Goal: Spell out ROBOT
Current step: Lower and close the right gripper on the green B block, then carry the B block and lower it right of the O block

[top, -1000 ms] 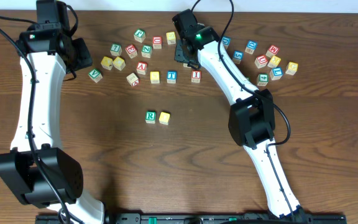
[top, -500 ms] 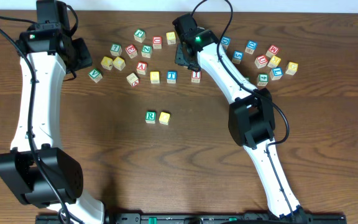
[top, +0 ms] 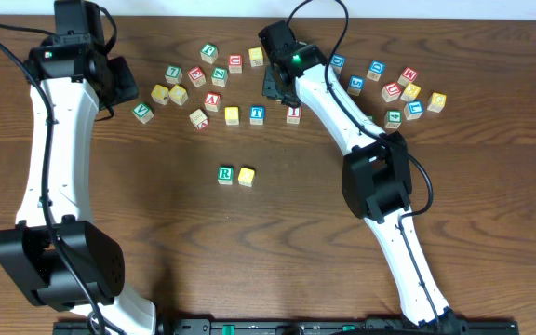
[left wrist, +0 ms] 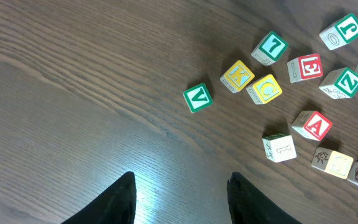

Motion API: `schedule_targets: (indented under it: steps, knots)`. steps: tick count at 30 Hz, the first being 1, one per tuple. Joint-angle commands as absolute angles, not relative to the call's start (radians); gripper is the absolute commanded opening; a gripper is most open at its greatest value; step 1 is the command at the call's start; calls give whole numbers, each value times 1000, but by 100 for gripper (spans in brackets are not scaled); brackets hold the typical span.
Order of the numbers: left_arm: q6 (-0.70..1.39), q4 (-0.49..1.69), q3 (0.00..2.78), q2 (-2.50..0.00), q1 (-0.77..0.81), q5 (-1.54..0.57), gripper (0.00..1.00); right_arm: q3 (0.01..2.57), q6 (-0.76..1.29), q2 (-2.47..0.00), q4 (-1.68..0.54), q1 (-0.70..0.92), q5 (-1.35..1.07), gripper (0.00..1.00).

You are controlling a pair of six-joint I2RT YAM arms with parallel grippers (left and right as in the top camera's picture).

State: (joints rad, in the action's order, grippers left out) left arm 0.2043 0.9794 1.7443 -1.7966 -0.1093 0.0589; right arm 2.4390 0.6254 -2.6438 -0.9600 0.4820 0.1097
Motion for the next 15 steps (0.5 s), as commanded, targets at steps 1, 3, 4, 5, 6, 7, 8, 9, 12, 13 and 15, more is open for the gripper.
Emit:
schedule_targets:
  steps: [1, 3, 4, 5, 6, 7, 8, 9, 12, 13, 15]
  knots:
    - [188, 979, 1735, -1784, -111, 68, 47, 2432, 643, -2654, -961, 493, 129, 33]
    - [188, 979, 1735, -1784, -111, 68, 47, 2432, 643, -2654, -962, 493, 129, 33]
    - [188, 979, 1735, -1784, -111, 68, 47, 2432, 643, -2654, -962, 493, 129, 33]
    - [188, 979, 1735, -1784, -111, 68, 47, 2431, 643, -2654, -962, 493, 129, 33]
    - [188, 979, 1735, -1784, -111, 68, 47, 2430, 643, -2654, -962, 493, 129, 33]
    - [188, 979, 1735, -1784, -111, 68, 47, 2429, 643, -2654, -962, 493, 129, 32]
    - [188, 979, 1735, -1784, -111, 68, 47, 2425, 643, -2654, -962, 493, 129, 32]
    - [188, 979, 1735, -1784, -111, 68, 47, 2424, 643, -2654, -962, 493, 129, 31]
    - [188, 979, 1735, -1784, -111, 68, 47, 2420, 643, -2654, -960, 492, 130, 30]
    - [188, 979, 1735, -1784, -111, 68, 47, 2420, 643, -2654, -959, 492, 130, 29]
    - [188, 979, 1735, -1784, -111, 68, 47, 2420, 642, -2654, -957, 492, 138, 27]
